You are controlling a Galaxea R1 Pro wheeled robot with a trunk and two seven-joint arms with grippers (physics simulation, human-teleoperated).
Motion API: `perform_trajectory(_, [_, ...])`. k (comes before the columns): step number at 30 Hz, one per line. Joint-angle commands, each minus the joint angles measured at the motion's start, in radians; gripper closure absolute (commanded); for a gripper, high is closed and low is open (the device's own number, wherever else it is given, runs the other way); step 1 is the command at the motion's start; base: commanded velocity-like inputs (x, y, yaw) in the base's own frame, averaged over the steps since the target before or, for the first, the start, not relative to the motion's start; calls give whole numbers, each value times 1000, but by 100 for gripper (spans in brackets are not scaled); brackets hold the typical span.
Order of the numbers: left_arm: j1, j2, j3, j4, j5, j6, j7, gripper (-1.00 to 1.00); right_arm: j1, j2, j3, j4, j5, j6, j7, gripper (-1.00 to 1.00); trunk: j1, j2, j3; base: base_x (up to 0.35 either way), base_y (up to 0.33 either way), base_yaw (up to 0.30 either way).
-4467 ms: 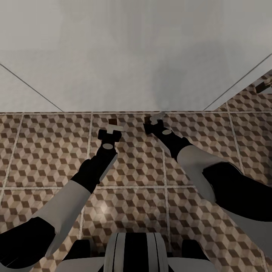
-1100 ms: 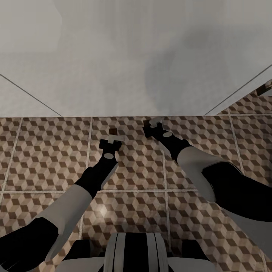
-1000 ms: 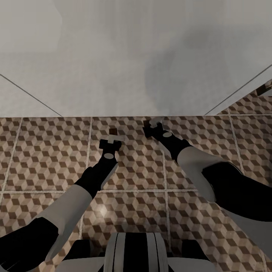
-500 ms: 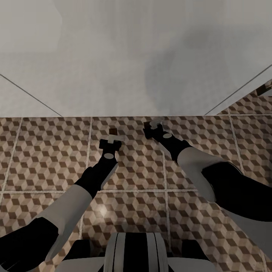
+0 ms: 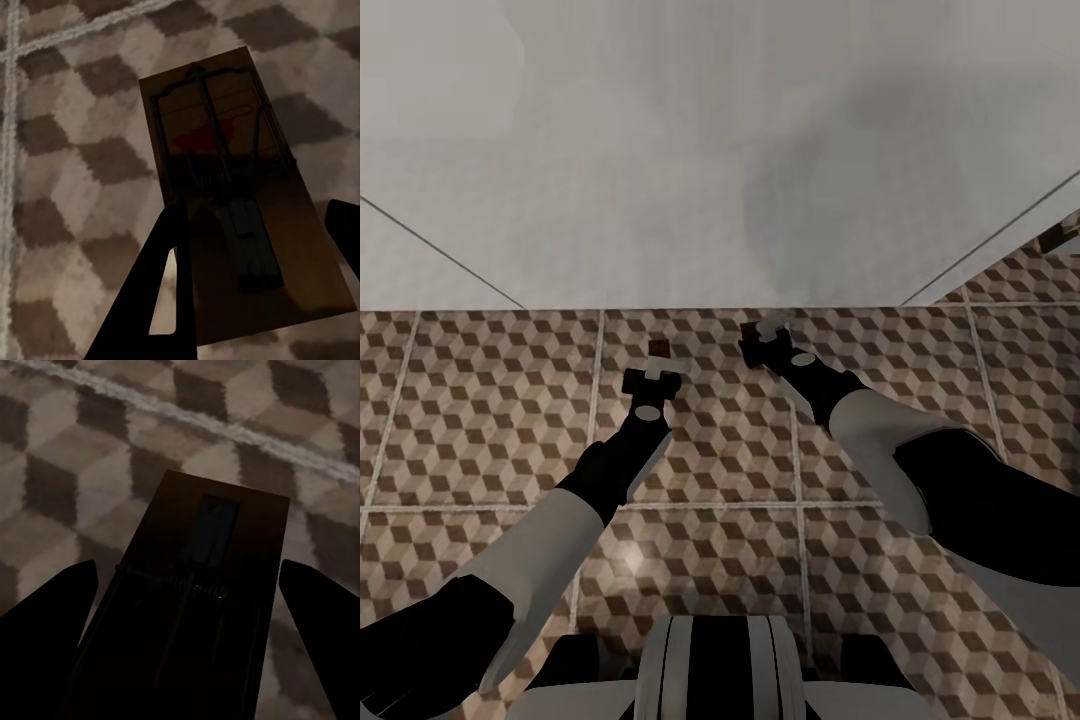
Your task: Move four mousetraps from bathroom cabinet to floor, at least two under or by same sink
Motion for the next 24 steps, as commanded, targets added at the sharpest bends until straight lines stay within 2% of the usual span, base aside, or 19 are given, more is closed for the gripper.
perform_trajectory(1, [-1,1,-5,-1,7,5,8,100,-1,0,0,1,4,-4,1,100,0,0,0,0,0,0])
perform_trajectory(7, [2,1,-5,-1,7,4,8,100,-1,0,0,1,4,-4,1,100,0,0,0,0,0,0])
perform_trajectory(8, [4,1,-5,-1,7,4,8,-100,-1,0,0,1,4,-4,1,100,0,0,0,0,0,0])
perform_trajectory(24, [20,1,-5,-2,6,3,8,-100,-1,0,0,1,4,-4,1,100,0,0,0,0,0,0])
